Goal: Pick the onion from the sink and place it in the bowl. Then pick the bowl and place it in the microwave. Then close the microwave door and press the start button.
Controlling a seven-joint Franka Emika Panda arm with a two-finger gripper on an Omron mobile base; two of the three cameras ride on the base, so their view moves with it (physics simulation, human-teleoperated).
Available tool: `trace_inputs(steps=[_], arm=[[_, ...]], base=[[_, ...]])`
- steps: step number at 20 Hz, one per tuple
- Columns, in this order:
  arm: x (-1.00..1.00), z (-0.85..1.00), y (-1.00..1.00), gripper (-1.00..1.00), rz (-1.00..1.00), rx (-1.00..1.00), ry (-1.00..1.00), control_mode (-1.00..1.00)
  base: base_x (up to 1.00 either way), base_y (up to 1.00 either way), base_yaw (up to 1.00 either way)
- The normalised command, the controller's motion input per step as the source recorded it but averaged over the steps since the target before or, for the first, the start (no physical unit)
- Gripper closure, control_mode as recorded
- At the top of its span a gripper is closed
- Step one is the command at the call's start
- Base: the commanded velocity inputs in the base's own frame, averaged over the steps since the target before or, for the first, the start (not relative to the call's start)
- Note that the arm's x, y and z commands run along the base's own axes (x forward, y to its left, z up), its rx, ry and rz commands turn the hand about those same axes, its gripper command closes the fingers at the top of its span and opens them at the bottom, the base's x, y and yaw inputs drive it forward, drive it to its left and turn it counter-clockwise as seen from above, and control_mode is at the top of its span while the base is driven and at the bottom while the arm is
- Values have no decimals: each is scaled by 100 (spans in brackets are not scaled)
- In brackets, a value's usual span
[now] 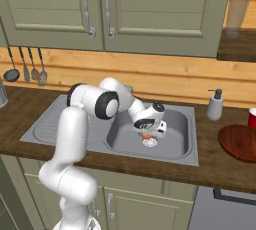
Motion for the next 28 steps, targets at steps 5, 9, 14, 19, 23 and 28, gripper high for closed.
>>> trace_inputs(steps=[5,9,14,19,23,28], arm=[[-36,100,0,100,-7,10,-11,-100],[-9,100,0,100,-11,9,-4,-100],[-2,100,-12,100,-13,8,-1,-100],[-57,55,-40,100,-15,-1,-5,-100],[-74,40,-42,100,-13,-10,-10,-100],[-40,60,-29,100,-8,-12,0,-100]], base=[[0,0,0],[0,0,0],[0,0,0],[0,0,0],[0,0,0],[0,0,0]])
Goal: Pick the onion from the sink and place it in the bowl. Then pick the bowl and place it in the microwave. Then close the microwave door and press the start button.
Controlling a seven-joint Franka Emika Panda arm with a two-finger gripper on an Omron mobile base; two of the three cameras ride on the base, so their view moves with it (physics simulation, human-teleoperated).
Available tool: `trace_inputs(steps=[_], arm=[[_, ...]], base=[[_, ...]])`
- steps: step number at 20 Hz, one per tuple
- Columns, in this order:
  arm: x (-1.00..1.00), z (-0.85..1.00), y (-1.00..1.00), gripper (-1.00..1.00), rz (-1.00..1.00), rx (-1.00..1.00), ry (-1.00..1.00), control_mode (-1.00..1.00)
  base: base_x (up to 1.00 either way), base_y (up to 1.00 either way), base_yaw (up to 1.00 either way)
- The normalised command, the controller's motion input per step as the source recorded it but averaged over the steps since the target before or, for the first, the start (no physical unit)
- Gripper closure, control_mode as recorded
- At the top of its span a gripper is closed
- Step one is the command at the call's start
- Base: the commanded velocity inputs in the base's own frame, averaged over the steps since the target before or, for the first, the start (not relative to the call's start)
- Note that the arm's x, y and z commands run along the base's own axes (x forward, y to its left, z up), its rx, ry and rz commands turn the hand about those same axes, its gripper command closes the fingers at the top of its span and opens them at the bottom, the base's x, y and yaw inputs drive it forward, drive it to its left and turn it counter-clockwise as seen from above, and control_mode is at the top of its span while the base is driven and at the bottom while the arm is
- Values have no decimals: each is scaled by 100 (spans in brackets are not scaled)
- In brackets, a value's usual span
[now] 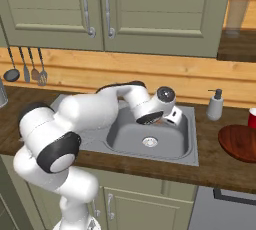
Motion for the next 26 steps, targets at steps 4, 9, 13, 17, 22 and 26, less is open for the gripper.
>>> trace_inputs(steps=[4,9,13,17,22,26], arm=[[-9,42,-38,100,-13,-11,1,-100],[-1,6,-61,100,-22,-2,-1,-100],[-3,0,-81,100,-23,0,-1,-100],[-1,0,-78,100,-24,0,1,-100],[-13,17,-65,100,-21,0,2,-100],[-14,22,-72,100,-6,6,4,-100]], base=[[0,0,0],[0,0,0],[0,0,0],[0,0,0],[0,0,0],[0,0,0]])
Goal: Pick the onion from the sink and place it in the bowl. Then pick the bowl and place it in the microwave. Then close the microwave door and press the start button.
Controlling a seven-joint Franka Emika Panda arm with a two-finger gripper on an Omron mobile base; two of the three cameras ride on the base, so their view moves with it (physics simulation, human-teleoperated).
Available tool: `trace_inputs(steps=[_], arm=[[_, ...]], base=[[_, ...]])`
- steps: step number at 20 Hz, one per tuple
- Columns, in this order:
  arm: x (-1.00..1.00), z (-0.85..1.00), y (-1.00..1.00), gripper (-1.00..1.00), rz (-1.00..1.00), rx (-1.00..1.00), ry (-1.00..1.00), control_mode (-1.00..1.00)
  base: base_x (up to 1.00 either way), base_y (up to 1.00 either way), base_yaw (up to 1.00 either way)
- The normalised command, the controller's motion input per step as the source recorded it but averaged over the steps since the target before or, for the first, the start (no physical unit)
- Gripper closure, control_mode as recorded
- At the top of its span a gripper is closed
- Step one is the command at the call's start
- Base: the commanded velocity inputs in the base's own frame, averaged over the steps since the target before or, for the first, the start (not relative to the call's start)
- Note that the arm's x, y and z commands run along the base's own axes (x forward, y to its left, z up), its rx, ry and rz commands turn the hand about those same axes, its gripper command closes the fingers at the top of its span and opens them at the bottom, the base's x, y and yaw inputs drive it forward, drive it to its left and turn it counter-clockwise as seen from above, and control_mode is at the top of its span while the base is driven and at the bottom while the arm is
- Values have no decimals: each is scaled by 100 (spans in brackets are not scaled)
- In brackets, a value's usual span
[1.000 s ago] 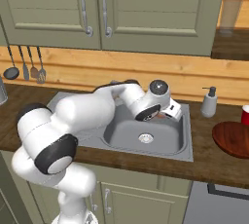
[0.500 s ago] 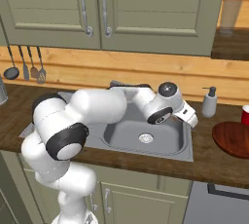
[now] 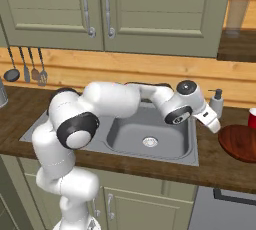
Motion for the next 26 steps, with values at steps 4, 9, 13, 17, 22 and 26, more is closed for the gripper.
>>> trace_inputs(steps=[4,9,13,17,22,26], arm=[[-3,0,-65,100,0,6,3,-100],[0,-5,-61,100,0,5,0,-100],[0,-13,-55,100,0,3,0,-100],[0,-30,-31,100,0,0,0,-100],[0,-36,-16,100,0,0,0,-100],[6,-37,-10,100,0,0,2,-100]], base=[[0,0,0],[0,0,0],[0,0,0],[0,0,0],[0,0,0],[0,0,0]])
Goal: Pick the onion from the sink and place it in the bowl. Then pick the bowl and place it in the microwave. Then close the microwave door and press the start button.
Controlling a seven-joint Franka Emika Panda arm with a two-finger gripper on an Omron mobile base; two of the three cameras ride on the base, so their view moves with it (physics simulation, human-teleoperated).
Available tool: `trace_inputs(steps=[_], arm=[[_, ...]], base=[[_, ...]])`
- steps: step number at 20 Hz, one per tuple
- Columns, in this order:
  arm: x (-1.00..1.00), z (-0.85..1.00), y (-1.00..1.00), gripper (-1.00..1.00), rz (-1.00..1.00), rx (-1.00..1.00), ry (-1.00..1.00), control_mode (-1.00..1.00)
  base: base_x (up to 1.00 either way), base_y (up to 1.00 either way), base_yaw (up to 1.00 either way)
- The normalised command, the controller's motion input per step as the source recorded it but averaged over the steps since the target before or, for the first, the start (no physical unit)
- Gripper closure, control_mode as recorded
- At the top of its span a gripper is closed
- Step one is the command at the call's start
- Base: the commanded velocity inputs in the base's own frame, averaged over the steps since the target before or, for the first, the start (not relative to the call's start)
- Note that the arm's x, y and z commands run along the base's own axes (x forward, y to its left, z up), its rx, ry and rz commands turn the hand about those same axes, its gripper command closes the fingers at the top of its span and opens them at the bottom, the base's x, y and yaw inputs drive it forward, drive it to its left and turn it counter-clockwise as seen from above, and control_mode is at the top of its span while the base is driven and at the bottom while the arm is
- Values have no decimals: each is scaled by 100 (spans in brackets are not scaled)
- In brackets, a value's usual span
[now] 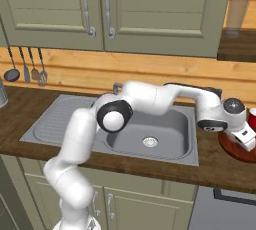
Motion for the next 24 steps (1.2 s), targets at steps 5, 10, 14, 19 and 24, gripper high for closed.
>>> trace_inputs(steps=[5,10,14,19,24], arm=[[16,-38,-5,100,0,0,4,-100],[12,-26,-15,100,0,0,5,-100],[18,-30,-7,-100,0,0,7,-100],[26,-9,0,-100,0,0,3,-100],[3,0,0,-100,0,0,1,-100]], base=[[0,0,0],[0,0,0],[0,0,0],[0,0,0],[0,0,0]])
